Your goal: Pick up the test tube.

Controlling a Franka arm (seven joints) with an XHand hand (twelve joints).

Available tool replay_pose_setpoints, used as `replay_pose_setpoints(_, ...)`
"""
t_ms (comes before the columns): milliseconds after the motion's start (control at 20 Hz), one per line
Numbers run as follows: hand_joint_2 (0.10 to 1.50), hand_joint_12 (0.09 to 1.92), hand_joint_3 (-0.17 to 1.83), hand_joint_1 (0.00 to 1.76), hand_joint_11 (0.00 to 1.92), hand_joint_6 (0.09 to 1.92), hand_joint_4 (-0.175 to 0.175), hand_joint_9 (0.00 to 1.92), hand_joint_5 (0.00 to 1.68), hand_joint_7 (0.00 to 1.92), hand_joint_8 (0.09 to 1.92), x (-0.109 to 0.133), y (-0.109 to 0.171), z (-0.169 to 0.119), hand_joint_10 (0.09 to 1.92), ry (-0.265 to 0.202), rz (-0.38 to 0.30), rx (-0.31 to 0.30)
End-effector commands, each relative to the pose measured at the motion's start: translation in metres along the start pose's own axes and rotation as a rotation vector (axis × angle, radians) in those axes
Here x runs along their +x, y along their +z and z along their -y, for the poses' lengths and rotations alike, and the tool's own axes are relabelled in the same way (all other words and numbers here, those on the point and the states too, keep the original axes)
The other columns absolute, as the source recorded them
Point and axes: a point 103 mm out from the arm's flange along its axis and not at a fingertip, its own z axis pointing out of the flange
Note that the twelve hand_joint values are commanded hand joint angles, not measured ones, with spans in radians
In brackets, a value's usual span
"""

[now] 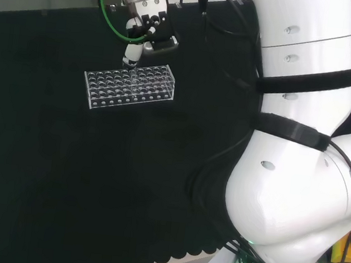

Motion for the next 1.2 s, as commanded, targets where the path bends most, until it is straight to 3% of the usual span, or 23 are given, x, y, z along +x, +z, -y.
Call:
replay_pose_setpoints(50,0.69,1.47,0.62,0.87,0.31,0.51,-0.133,0.69,0.56,0.85,0.87,0.005,0.0,-0.004,0.77,0.007,0.027,-0.011)
replay_pose_setpoints(200,0.68,1.46,0.64,0.88,0.36,0.66,-0.136,0.78,0.57,0.92,0.87,0.006,-0.001,-0.005,0.74,0.005,0.018,-0.016)
replay_pose_setpoints(400,0.67,1.45,0.65,0.89,0.39,0.71,-0.135,0.84,0.58,0.96,0.85,0.008,-0.002,-0.007,0.73,0.01,0.021,-0.015)
replay_pose_setpoints(1000,0.64,1.36,0.7,0.99,0.56,0.73,-0.156,1.1,0.75,1.24,0.69,0.021,0.002,-0.024,0.6,0.002,-0.041,-0.045)
replay_pose_setpoints(1200,0.62,1.27,0.73,1.07,0.79,0.69,-0.173,1.29,0.9,1.41,0.61,0.019,0.004,-0.028,0.56,0.035,-0.105,-0.101)
